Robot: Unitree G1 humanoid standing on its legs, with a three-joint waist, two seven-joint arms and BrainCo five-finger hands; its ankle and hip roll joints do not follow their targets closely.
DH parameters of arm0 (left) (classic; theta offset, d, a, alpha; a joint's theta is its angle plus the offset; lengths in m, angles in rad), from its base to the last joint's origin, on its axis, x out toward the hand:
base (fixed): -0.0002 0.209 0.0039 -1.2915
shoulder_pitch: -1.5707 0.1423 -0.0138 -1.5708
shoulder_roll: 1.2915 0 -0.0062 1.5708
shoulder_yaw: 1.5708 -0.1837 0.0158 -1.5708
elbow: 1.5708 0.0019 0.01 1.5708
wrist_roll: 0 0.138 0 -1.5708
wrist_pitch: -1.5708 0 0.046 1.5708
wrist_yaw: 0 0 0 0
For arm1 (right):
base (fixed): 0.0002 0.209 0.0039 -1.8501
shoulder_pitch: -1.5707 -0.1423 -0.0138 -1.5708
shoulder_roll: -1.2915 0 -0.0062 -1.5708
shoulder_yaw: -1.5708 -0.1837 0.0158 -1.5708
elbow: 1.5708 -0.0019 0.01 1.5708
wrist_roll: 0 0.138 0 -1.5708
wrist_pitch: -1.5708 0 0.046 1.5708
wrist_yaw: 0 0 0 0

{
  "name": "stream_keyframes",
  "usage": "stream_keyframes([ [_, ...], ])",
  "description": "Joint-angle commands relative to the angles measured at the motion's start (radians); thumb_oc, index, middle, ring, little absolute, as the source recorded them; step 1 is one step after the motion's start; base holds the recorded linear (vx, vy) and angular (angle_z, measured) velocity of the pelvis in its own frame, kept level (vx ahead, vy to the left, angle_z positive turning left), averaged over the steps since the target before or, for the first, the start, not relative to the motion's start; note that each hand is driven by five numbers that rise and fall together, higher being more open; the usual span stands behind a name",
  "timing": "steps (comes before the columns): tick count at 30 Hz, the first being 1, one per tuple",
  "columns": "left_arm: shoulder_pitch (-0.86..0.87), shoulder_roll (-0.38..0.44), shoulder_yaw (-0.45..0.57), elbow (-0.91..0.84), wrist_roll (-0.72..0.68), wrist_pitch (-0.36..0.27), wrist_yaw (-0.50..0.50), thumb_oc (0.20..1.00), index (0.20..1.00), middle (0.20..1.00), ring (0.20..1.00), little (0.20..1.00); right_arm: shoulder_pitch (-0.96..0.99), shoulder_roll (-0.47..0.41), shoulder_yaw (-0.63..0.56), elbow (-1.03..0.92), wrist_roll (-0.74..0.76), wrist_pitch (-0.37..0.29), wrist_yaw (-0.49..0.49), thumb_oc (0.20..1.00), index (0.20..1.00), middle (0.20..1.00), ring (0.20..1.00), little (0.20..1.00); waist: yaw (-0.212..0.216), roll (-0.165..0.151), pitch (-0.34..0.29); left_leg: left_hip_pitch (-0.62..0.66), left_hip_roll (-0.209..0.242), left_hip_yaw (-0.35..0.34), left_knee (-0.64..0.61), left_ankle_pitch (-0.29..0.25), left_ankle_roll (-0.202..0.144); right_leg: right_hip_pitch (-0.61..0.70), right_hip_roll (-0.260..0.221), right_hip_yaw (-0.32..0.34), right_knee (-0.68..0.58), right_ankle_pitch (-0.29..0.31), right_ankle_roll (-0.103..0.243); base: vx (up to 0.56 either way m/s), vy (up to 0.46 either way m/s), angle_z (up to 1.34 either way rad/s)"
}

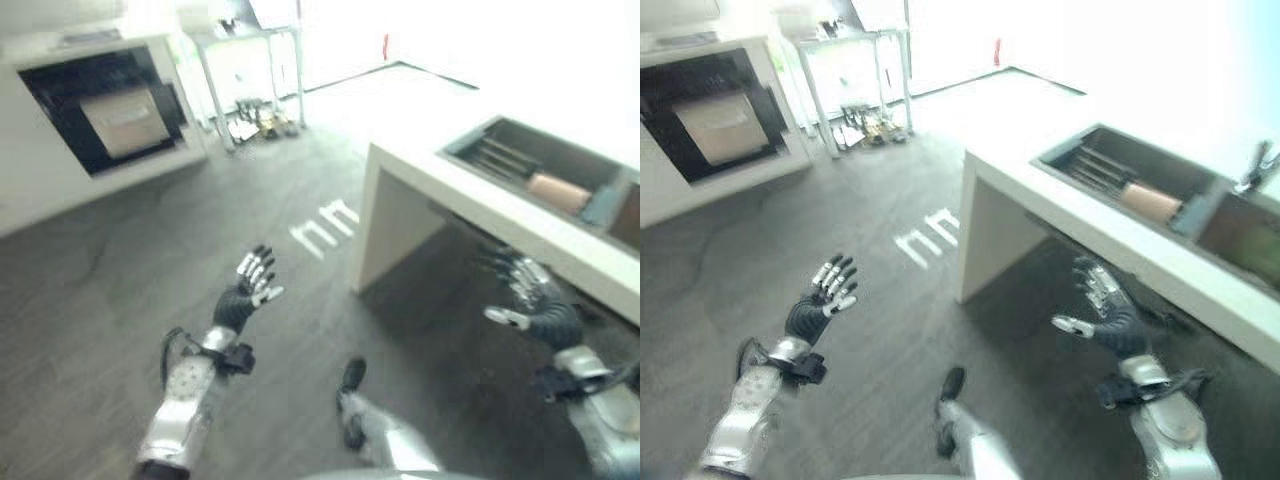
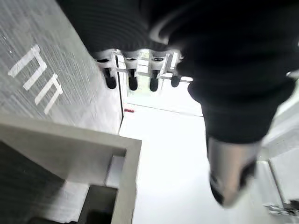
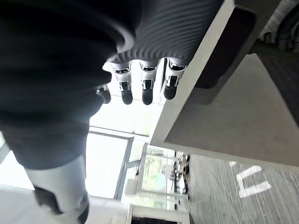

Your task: Place the dishes in the dishwasher.

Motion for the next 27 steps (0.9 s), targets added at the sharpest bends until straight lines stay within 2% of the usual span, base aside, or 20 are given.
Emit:
stream_keyframes([
  [1,-0.030,-0.009,0.025,-0.083,0.027,-0.066,-0.010,1.000,1.000,1.000,1.000,1.000,-0.134,0.018,0.040,-0.109,0.015,-0.069,-0.029,1.000,1.000,1.000,1.000,1.000,-0.008,0.062,0.026,-0.138,0.002,0.030,-0.415,0.404,0.154,0.262,-0.156,0.080,-0.025,0.089,0.444,0.19,-0.327,-0.34],
  [5,-0.037,-0.018,0.048,-0.097,0.012,-0.041,-0.005,1.000,1.000,1.000,1.000,1.000,-0.179,0.013,0.052,-0.115,0.004,-0.054,-0.023,1.000,1.000,1.000,1.000,1.000,-0.016,0.071,-0.016,-0.113,0.057,0.070,-0.374,0.395,0.127,0.322,-0.109,0.091,-0.055,0.042,0.411,0.19,-0.308,-1.07],
  [7,-0.032,-0.018,0.055,-0.100,0.006,-0.056,-0.004,1.000,1.000,1.000,1.000,1.000,-0.183,0.004,0.047,-0.124,0.006,-0.057,-0.010,1.000,1.000,1.000,1.000,1.000,-0.023,0.080,-0.024,-0.118,0.090,0.090,-0.336,0.423,0.110,0.337,-0.085,0.098,-0.057,0.020,0.389,0.13,-0.243,-0.74],
  [10,-0.019,-0.022,0.069,-0.117,0.008,-0.081,-0.001,1.000,1.000,1.000,1.000,1.000,-0.168,-0.008,0.022,-0.149,0.026,-0.063,0.014,1.000,1.000,1.000,1.000,1.000,-0.037,0.085,-0.035,-0.153,0.165,0.108,-0.187,0.526,0.058,0.365,-0.034,0.128,-0.066,-0.011,0.341,0.12,-0.256,-0.40],
  [12,-0.017,-0.022,0.070,-0.124,0.009,-0.096,-0.003,1.000,1.000,1.000,1.000,1.000,-0.160,-0.018,0.003,-0.161,0.042,-0.062,0.024,1.000,1.000,1.000,1.000,1.000,-0.042,0.075,-0.034,-0.201,0.202,0.114,-0.025,0.586,0.029,0.388,-0.017,0.154,-0.081,-0.017,0.312,0.09,-0.243,-0.67],
  [14,-0.009,-0.021,0.065,-0.142,0.023,-0.112,-0.001,1.000,1.000,1.000,1.000,1.000,-0.154,-0.025,-0.011,-0.170,0.050,-0.071,0.030,1.000,1.000,1.000,1.000,1.000,-0.029,0.057,-0.025,-0.307,0.205,0.076,0.135,0.602,0.033,0.426,-0.008,0.183,-0.099,-0.024,0.287,0.12,-0.223,-0.33],
  [15,-0.012,-0.022,0.057,-0.147,0.035,-0.117,0.005,1.000,1.000,1.000,1.000,1.000,-0.156,-0.026,-0.014,-0.172,0.044,-0.077,0.024,1.000,1.000,1.000,1.000,1.000,-0.015,0.051,-0.009,-0.374,0.187,0.063,0.158,0.558,0.055,0.456,-0.006,0.192,-0.107,-0.032,0.289,0.12,-0.112,-0.41],
  [17,-0.011,-0.020,0.054,-0.153,0.040,-0.125,0.017,1.000,1.000,1.000,1.000,1.000,-0.167,-0.030,-0.012,-0.170,0.034,-0.083,0.015,1.000,1.000,1.000,1.000,1.000,-0.002,0.049,-0.004,-0.395,0.130,0.052,0.083,0.526,0.082,0.461,-0.014,0.205,-0.112,-0.033,0.303,0.10,0.054,-0.56],
  [19,0.003,-0.023,0.058,-0.170,0.035,-0.138,0.048,1.000,1.000,1.000,1.000,1.000,-0.191,-0.038,0.006,-0.175,0.033,-0.083,0.006,1.000,1.000,1.000,1.000,1.000,0.026,0.068,0.011,-0.402,0.022,-0.018,-0.059,0.490,0.111,0.468,0.000,0.270,-0.112,-0.039,0.324,0.16,0.119,-0.63],
  [20,0.002,-0.019,0.069,-0.182,0.040,-0.143,0.078,1.000,1.000,1.000,1.000,1.000,-0.220,-0.035,0.026,-0.180,0.038,-0.073,0.001,1.000,1.000,1.000,1.000,1.000,0.048,0.079,0.021,-0.400,-0.032,-0.092,-0.125,0.484,0.125,0.456,0.004,0.309,-0.090,-0.043,0.339,0.13,0.131,-1.21],
  [21,-0.039,-0.029,0.061,-0.170,0.071,-0.167,0.091,1.000,1.000,1.000,1.000,1.000,-0.257,-0.031,0.035,-0.180,0.053,-0.073,-0.020,1.000,1.000,1.000,1.000,1.000,0.054,0.079,0.023,-0.356,-0.039,-0.131,-0.201,0.450,0.133,0.438,0.002,0.314,-0.070,-0.051,0.342,0.10,0.109,-1.56],
  [23,-0.054,-0.031,0.055,-0.169,0.089,-0.171,0.099,1.000,1.000,1.000,1.000,1.000,-0.260,-0.021,0.030,-0.174,0.049,-0.076,-0.026,1.000,1.000,1.000,1.000,1.000,0.051,0.087,0.020,-0.320,-0.036,-0.129,-0.253,0.446,0.133,0.433,0.001,0.307,-0.060,-0.054,0.349,0.05,0.112,-1.30],
  [27,-0.049,-0.026,0.074,-0.195,0.089,-0.180,0.096,1.000,1.000,1.000,1.000,1.000,-0.181,0.002,-0.025,-0.228,0.086,-0.085,-0.016,1.000,1.000,1.000,1.000,1.000,0.024,0.093,-0.008,-0.274,-0.039,-0.116,-0.326,0.462,0.146,0.417,0.001,0.306,-0.042,-0.056,0.355,0.08,0.127,-0.07],
])
